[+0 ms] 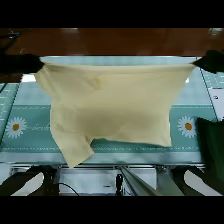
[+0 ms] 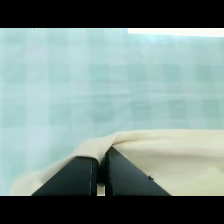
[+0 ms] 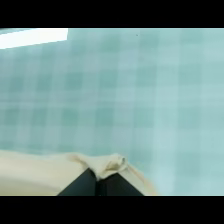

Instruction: Fold the shirts.

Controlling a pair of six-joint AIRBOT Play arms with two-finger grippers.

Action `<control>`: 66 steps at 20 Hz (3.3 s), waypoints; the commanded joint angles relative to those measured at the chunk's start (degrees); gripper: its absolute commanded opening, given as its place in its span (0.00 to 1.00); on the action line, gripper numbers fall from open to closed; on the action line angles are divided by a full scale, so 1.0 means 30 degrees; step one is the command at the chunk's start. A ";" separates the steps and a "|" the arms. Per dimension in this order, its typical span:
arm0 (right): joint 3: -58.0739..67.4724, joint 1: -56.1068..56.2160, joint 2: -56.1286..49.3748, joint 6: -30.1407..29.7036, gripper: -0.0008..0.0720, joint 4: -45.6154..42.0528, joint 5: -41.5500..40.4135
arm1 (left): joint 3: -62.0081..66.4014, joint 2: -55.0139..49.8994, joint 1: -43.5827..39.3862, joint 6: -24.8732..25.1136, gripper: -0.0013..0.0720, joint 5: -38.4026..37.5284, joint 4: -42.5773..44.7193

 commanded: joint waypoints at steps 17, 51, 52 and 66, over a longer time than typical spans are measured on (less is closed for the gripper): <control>0.3774 0.0998 -1.1344 0.1989 0.04 -0.2200 0.5610 | 0.0379 -0.8167 0.0393 -0.0408 0.06 -0.5785 -0.0007; -1.5708 -0.7191 0.3060 0.1865 0.87 -0.2776 0.3993 | -1.7012 0.1399 0.5100 0.6186 0.06 -0.3169 -0.9916; -1.6109 -0.6521 0.3060 0.1450 0.87 -0.2106 0.3789 | -1.7012 0.1399 0.5100 0.6178 0.06 -0.3220 -0.9916; -1.3209 -0.1428 -0.0707 -0.0736 0.03 0.2113 0.0831 | -1.3267 0.1399 0.5304 0.6594 0.06 -0.6331 -0.9908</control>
